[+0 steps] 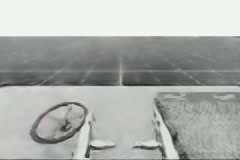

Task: Pick up and drop off the object

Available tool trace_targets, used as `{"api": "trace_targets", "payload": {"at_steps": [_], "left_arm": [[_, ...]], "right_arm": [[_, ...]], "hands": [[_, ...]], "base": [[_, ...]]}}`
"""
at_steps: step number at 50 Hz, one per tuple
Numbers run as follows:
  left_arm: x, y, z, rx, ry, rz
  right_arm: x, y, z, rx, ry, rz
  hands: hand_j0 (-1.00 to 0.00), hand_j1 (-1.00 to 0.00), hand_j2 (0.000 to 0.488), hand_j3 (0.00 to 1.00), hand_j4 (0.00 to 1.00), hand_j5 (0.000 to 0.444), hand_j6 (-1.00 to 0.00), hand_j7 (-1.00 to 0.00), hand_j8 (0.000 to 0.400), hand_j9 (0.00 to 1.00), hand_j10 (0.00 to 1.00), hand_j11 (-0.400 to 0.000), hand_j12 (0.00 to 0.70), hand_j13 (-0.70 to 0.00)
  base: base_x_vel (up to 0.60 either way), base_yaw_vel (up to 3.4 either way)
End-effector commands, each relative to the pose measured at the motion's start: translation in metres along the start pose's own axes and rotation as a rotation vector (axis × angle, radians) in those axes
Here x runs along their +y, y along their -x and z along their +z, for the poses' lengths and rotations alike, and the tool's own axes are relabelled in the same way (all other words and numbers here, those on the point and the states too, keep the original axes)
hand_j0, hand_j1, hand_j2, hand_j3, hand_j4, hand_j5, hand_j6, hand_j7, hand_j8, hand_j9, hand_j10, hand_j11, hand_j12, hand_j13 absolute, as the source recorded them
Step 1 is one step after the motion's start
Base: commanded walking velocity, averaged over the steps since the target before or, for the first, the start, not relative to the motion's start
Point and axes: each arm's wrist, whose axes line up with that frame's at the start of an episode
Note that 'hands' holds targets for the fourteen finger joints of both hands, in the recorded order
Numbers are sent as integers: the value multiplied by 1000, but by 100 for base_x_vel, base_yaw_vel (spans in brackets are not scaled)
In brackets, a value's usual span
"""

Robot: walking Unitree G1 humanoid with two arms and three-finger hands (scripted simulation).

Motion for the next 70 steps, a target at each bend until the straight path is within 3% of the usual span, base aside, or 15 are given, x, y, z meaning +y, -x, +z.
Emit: {"api": "trace_targets", "payload": {"at_steps": [1,6,15,27,30,31,32,34,43,55,57,60,61,67,70], "left_arm": [[-34,-64,-3,-142,83,207],[10,-64,16,-62,33,240],[33,-65,87,-89,-1077,192],[71,-94,2,215,-1271,11],[64,-104,-3,250,-1246,14],[75,-112,-23,221,-1180,42],[76,-106,-26,251,-1106,12],[70,-99,-37,238,-1109,73],[40,-75,47,85,-793,168],[28,-66,193,46,550,-371],[28,-61,191,30,586,-439],[15,-45,193,-27,763,-320],[41,-15,103,-31,897,-299],[16,-9,110,-28,900,-351],[6,0,105,-18,907,-368]], "right_arm": [[18,-42,-40,-235,157,-222],[16,-12,-45,-231,140,-214],[22,-18,-43,-234,130,-232],[27,-14,-40,-245,109,-231],[29,-16,-36,-235,105,-201],[23,-13,-42,-243,96,-214],[30,-13,-45,-231,110,-209],[26,-8,-37,-233,105,-211],[30,-6,-38,-253,91,-196],[47,-32,-52,-284,172,-79],[66,-39,-53,-327,189,-42],[86,-38,-55,-313,161,9],[75,-73,5,-324,68,19],[108,-82,-51,-470,237,140],[151,-89,-52,-522,160,169]], "hands": [[0,0,0,0,0,0,0,0,0,0,0,0,0,0],[0,0,0,0,0,0,0,0,0,0,0,0,0,0],[0,0,0,0,0,0,0,0,0,0,0,0,0,0],[0,0,0,0,0,0,0,0,0,0,0,0,0,0],[0,-283,142,0,0,0,0,-283,113,0,0,0,198,0],[-78,-1000,461,0,0,0,-78,-1000,400,0,0,0,700,0],[-1000,-1000,0,0,0,0,-1000,-1000,400,0,0,0,700,0],[-1000,-1000,0,0,0,0,-1000,-1000,400,0,0,0,700,0],[-1000,-1000,0,0,0,0,-1000,-1000,400,0,0,0,700,0],[-1000,-1000,0,0,0,0,-1000,-1000,400,0,0,0,700,0],[-1000,-1000,0,0,0,0,-1000,-1000,400,0,0,0,700,0],[-1000,-1000,0,0,0,0,-1000,-1000,400,0,0,0,700,0],[-1000,-1000,0,0,0,0,-1000,-1000,400,0,0,0,700,0],[-1000,-1000,0,0,0,0,-1000,-1000,400,0,0,0,700,0],[-1000,-1000,0,0,0,0,-1000,-1000,400,0,0,0,700,0]], "base": [[0,0],[0,0],[0,0],[0,0],[0,0],[0,0],[0,0],[0,0],[0,0],[0,0],[0,0],[0,0],[0,0],[0,0],[0,0]]}}
